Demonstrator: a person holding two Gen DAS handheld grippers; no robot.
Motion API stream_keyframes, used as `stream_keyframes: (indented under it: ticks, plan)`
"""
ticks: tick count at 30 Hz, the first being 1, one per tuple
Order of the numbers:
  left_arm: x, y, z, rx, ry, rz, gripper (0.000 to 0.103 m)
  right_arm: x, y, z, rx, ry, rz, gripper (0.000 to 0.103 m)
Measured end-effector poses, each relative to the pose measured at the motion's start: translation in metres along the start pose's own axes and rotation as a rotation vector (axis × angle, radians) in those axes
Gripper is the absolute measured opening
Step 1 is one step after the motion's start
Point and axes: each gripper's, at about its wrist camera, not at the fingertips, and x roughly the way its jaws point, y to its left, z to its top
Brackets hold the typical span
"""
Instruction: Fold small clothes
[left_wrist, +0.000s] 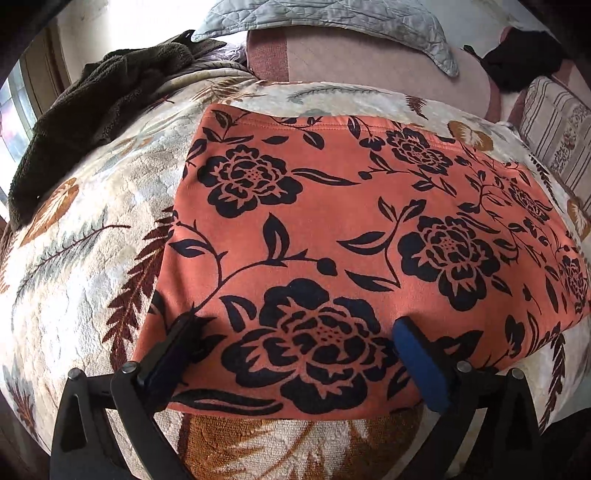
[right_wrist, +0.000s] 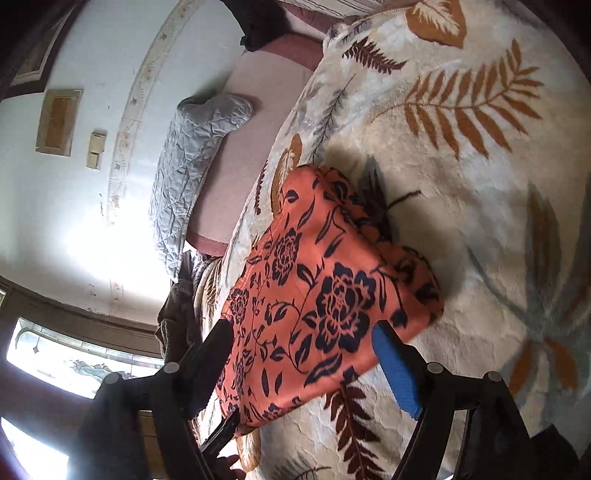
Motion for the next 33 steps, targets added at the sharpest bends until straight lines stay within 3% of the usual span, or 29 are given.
stream_keyframes:
  ticks: [4, 5, 8, 10, 12, 14, 16, 18, 19, 22, 25, 29, 33]
  plan:
    - [-0.011, 0.013, 0.005, -0.059, 0.002, -0.053, 0.103, 0.018, -0.028, -0.013, 0.156, 0.062, -0.026, 0.072]
    - [-0.017, 0.020, 0.005, -0.087, -0.027, -0.051, 0.103, 0.022, -0.033, -0.014, 0.191, 0.060, -0.018, 0.066]
    - [-0.031, 0.041, 0.009, -0.142, -0.104, 0.004, 0.103, 0.034, -0.033, -0.010, 0.205, 0.029, 0.004, 0.060]
    - [-0.020, 0.052, 0.008, -0.156, -0.054, 0.051, 0.103, 0.046, -0.035, -0.006, 0.226, 0.013, -0.011, 0.059]
    - [0.007, 0.057, 0.004, -0.164, 0.082, 0.023, 0.103, 0.052, -0.040, -0.002, 0.276, -0.038, 0.002, 0.056]
    - [0.002, 0.066, 0.005, -0.213, 0.059, -0.025, 0.103, 0.056, -0.037, 0.004, 0.274, -0.092, -0.001, 0.054]
    - [-0.004, 0.069, 0.007, -0.190, 0.034, -0.017, 0.103, 0.064, -0.033, 0.011, 0.246, -0.111, -0.022, 0.046]
    - [-0.007, 0.076, 0.008, -0.201, 0.022, 0.010, 0.103, 0.076, -0.030, 0.017, 0.228, -0.087, -0.036, 0.024]
    - [-0.009, 0.084, 0.008, -0.227, 0.019, 0.001, 0.103, 0.079, -0.027, 0.018, 0.221, -0.080, -0.044, 0.022]
    - [-0.016, 0.104, 0.008, -0.320, -0.003, -0.028, 0.103, 0.075, 0.005, 0.016, 0.058, -0.109, -0.107, 0.020]
    - [-0.023, 0.120, 0.008, -0.368, -0.028, -0.001, 0.103, 0.070, 0.065, 0.004, -0.186, -0.142, -0.176, 0.019]
    - [-0.036, 0.140, 0.007, -0.404, -0.070, 0.088, 0.103, 0.070, 0.150, -0.020, -0.401, -0.135, -0.130, 0.019]
    - [-0.041, 0.168, 0.003, -0.467, -0.092, 0.159, 0.103, 0.093, 0.224, -0.072, -0.591, -0.070, -0.097, 0.019]
